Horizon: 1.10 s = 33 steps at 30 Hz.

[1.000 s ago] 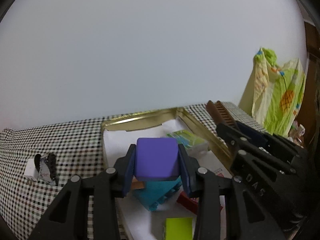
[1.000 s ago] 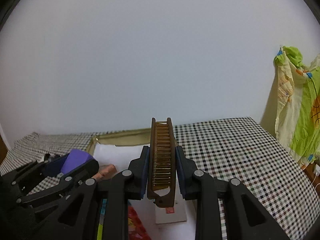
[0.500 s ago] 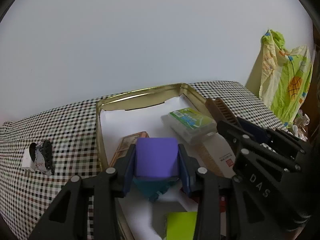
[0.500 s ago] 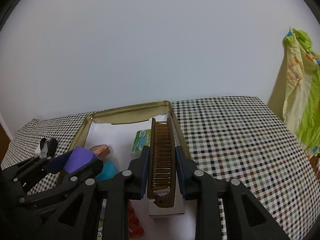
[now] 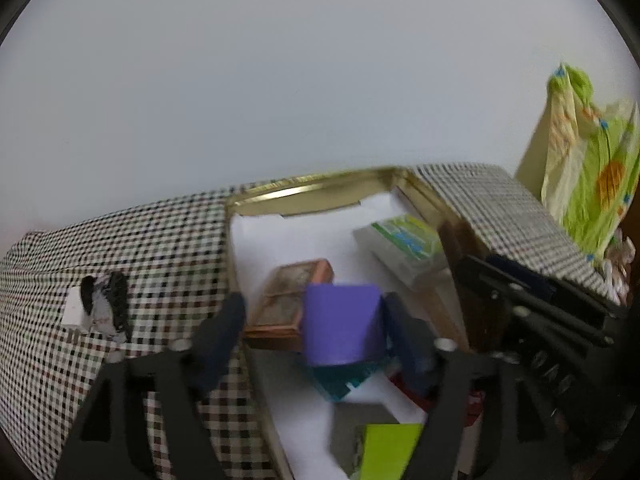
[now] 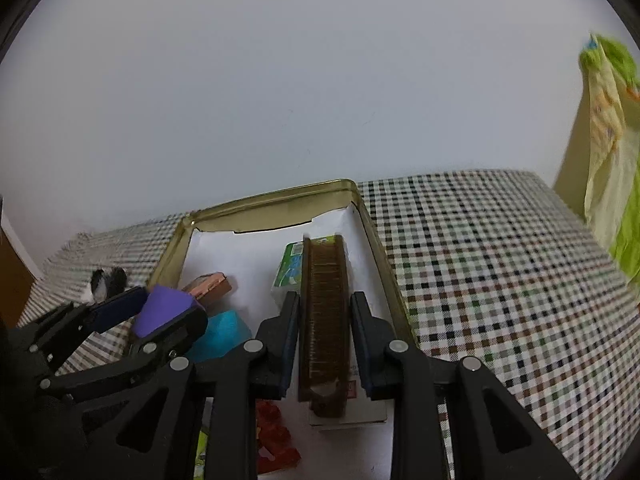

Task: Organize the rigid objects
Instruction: 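Carry the purple block and brown comb over the gold tray and release them, then withdraw both tools and move toward the white charger and grey pouch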

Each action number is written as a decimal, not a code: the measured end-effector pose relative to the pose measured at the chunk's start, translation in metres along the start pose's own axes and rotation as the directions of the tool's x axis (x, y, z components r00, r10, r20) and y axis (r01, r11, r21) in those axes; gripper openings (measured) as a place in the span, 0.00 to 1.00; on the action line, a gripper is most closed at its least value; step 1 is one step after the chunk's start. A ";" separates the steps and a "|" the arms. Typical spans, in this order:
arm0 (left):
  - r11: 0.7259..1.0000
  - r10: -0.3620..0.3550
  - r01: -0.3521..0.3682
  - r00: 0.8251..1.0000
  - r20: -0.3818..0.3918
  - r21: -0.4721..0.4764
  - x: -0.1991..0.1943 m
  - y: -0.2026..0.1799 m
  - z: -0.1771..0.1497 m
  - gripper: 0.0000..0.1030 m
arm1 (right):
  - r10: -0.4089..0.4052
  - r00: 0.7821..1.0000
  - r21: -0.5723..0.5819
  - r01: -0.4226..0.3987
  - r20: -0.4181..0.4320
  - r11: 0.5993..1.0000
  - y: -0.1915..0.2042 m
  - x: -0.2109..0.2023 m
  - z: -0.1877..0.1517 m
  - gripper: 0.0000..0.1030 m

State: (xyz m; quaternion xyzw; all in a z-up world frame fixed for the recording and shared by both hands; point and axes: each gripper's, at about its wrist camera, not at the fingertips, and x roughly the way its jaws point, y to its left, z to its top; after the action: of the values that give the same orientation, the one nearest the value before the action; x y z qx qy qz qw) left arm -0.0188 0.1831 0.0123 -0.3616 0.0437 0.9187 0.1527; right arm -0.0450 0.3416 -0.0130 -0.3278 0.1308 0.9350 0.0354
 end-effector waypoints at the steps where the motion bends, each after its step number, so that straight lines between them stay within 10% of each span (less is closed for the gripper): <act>1: 1.000 0.004 -0.003 0.999 0.044 -0.026 -0.008 0.006 0.000 0.86 | 0.036 0.999 0.036 -0.036 0.009 0.999 -0.005 -0.002 0.001 0.34; 6: 0.993 0.040 -0.018 0.983 0.182 -0.119 -0.033 0.030 0.003 1.00 | 0.149 0.983 0.176 -0.166 0.104 0.970 -0.025 -0.018 0.003 0.83; 20: 0.982 0.139 -0.118 0.979 0.148 -0.145 -0.029 0.066 -0.006 1.00 | -0.014 0.937 0.088 -0.018 0.348 0.996 -0.008 -0.056 -0.005 0.84; 33: 0.946 0.322 -0.298 0.911 0.257 -0.130 -0.040 0.103 -0.027 0.99 | -0.275 0.755 0.081 0.284 0.595 0.955 0.036 -0.083 -0.033 0.84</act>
State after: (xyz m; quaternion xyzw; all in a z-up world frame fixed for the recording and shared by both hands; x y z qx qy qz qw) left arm -0.0052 0.0705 0.0168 -0.2255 0.0385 0.9735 -0.0067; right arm 0.0340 0.3002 0.0215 -0.0312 0.0558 0.9752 0.2119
